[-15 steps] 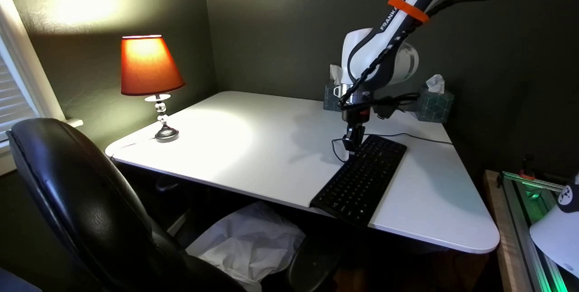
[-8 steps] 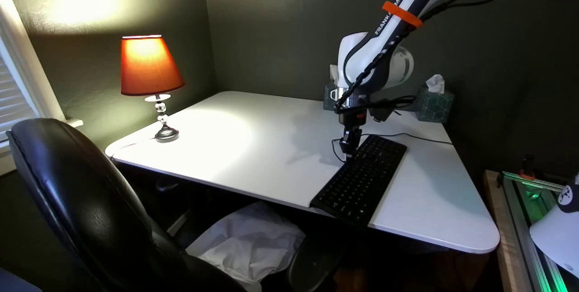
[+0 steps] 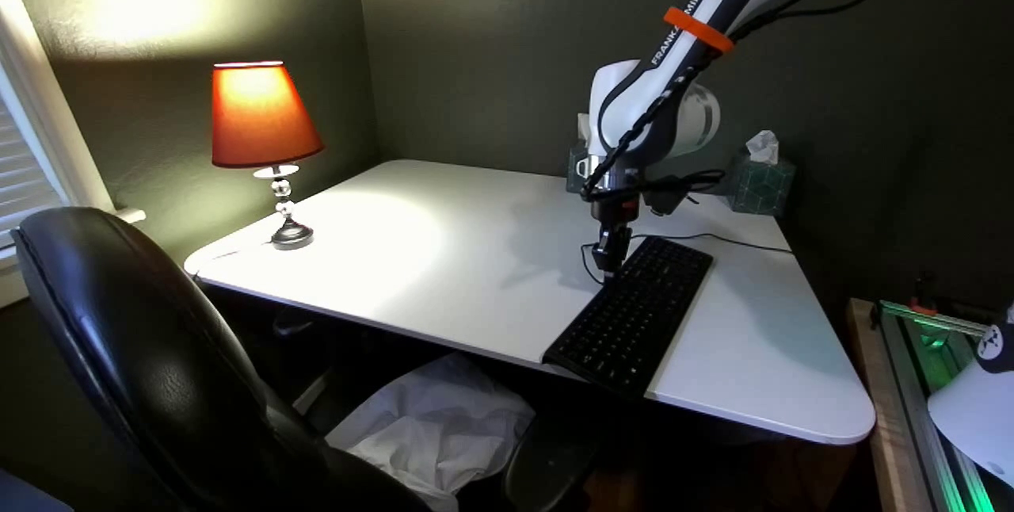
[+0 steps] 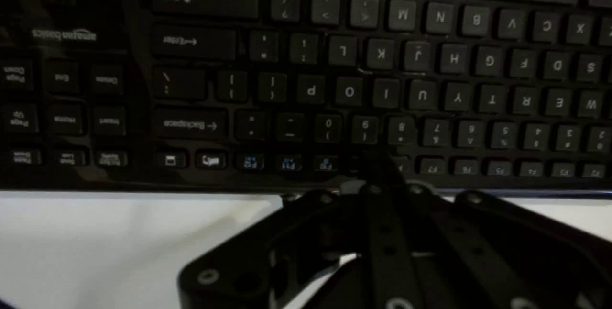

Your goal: Press the center button at the top of the keyboard

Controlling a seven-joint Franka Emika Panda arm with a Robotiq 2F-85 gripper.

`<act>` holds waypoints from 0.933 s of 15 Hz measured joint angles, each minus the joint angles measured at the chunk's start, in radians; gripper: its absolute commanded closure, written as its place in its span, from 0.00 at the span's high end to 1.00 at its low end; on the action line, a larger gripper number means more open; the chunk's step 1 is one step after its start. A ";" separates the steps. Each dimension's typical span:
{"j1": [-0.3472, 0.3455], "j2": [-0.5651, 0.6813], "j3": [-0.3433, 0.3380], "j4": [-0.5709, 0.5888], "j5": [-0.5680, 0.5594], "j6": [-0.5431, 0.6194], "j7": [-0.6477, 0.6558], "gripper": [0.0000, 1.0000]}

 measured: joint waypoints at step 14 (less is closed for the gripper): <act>-0.010 0.020 0.006 0.009 0.000 0.000 0.000 0.00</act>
